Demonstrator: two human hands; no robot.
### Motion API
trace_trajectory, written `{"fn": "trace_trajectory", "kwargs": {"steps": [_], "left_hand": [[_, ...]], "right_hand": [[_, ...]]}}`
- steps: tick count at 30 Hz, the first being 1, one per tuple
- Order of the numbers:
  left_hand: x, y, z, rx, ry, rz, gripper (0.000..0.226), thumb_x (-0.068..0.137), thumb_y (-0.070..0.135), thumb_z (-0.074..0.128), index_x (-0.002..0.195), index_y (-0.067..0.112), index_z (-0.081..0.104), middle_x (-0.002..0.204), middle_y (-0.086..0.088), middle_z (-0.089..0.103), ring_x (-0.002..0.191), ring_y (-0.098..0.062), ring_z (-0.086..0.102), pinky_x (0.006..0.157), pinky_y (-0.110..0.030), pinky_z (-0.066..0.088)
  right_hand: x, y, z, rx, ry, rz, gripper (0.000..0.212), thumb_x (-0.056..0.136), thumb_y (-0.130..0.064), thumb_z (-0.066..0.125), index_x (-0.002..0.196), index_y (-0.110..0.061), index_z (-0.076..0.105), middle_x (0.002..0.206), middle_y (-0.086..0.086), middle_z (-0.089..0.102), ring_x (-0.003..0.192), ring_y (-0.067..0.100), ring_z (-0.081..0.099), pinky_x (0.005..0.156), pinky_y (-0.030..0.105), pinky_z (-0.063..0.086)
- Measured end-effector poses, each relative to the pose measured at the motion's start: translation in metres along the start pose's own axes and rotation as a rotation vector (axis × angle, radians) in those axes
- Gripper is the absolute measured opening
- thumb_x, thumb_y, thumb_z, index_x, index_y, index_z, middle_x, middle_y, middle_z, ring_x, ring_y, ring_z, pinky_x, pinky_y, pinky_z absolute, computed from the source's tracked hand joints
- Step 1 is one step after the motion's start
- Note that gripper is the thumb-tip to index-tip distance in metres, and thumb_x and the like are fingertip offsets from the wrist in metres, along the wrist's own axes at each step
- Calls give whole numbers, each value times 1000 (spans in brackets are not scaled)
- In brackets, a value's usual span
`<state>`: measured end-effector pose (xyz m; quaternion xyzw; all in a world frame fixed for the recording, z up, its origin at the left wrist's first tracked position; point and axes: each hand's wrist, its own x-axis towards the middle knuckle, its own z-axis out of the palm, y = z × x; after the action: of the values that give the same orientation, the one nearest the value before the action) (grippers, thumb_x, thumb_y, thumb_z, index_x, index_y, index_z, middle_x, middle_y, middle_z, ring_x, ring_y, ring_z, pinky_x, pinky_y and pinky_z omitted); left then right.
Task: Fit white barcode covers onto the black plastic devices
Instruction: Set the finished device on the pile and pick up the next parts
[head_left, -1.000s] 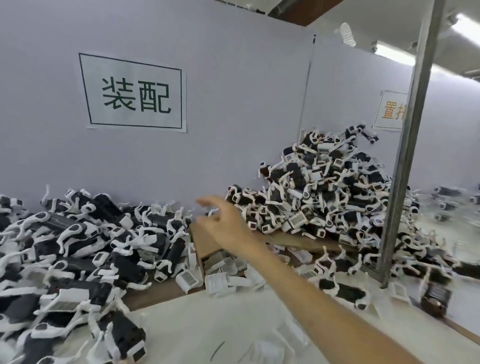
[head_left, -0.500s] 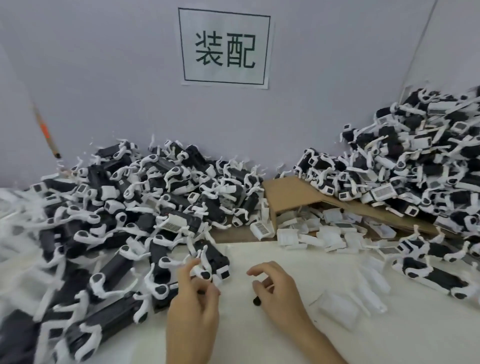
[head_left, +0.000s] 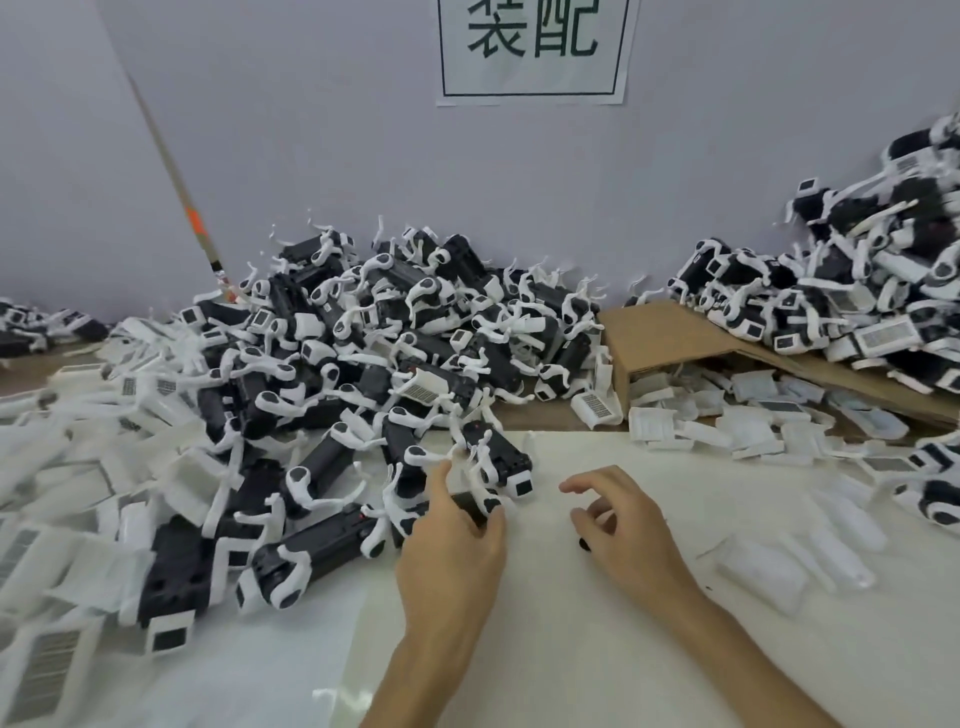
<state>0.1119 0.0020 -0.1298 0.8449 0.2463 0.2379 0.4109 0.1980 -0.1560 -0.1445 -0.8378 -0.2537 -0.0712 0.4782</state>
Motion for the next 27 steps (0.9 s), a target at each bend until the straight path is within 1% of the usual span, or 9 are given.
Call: {"fn": "trace_trajectory", "kwargs": {"steps": [5, 8, 12, 15, 19, 20, 22, 24, 27], "left_hand": [[1, -6, -1, 267, -65, 90, 31, 89, 39, 60, 118, 39, 48, 77, 15, 56, 75, -11, 51, 56, -26, 34], [3, -9, -2, 201, -26, 156, 12, 92, 33, 60, 104, 32, 56, 67, 12, 53, 66, -7, 50, 53, -26, 33], [4, -5, 0, -234, -41, 189, 11, 90, 26, 70, 95, 32, 63, 46, 11, 38, 45, -9, 33, 47, -20, 23], [8, 3, -3, -607, -124, 113, 18, 91, 20, 71, 106, 30, 68, 45, 6, 41, 41, -10, 34, 44, -24, 33], [10, 6, -7, -975, -335, -46, 28, 95, 21, 63, 118, 5, 61, 43, 3, 28, 39, -12, 26, 48, -25, 42], [9, 7, -8, -1041, -385, -68, 27, 95, 24, 62, 113, 3, 61, 45, 4, 25, 41, -11, 24, 49, -24, 41], [6, 8, -8, -1170, -471, -105, 23, 94, 31, 63, 88, 9, 60, 49, 4, 21, 45, -10, 23, 52, -24, 37], [6, 7, -9, -1259, -525, -172, 42, 96, 36, 60, 61, 16, 48, 49, 4, 21, 49, -12, 24, 58, -24, 38], [9, 7, -13, -1478, -573, -324, 55, 95, 38, 51, 45, 17, 41, 43, 4, 26, 43, -10, 31, 56, -21, 46]], "right_hand": [[-1, 2, -1, 16, -2, -5, 38, 90, 2, 62, 90, -36, 66, 105, -15, 60, 77, 8, 59, 67, 11, 44], [-1, 1, -1, 14, 2, -7, 37, 90, 2, 62, 88, -34, 67, 103, -15, 60, 76, 8, 60, 67, 11, 44], [-1, -5, -3, 9, 60, -36, 37, 89, 1, 64, 91, -36, 67, 103, -15, 61, 81, 4, 61, 73, 7, 41], [-2, -13, -8, 42, 86, -59, 38, 88, -3, 69, 98, -39, 64, 105, -16, 63, 84, 3, 63, 77, 6, 40], [-9, -24, -7, 99, -55, -107, 42, 83, -28, 75, 118, -41, 56, 117, -20, 63, 101, 4, 65, 84, 10, 42], [-11, -26, -4, 105, -101, -121, 47, 81, -34, 74, 122, -42, 53, 121, -23, 62, 107, 3, 63, 86, 8, 40], [-13, -29, 2, 99, -154, -152, 54, 80, -42, 74, 128, -44, 49, 126, -26, 59, 118, -1, 57, 88, 4, 36], [-14, -29, 4, 99, -145, -167, 56, 80, -47, 72, 131, -43, 48, 128, -27, 58, 125, -3, 52, 92, 1, 32], [-12, -27, 0, 99, -111, -158, 64, 77, -55, 73, 133, -38, 48, 127, -24, 59, 126, -1, 51, 96, 2, 30]]}}
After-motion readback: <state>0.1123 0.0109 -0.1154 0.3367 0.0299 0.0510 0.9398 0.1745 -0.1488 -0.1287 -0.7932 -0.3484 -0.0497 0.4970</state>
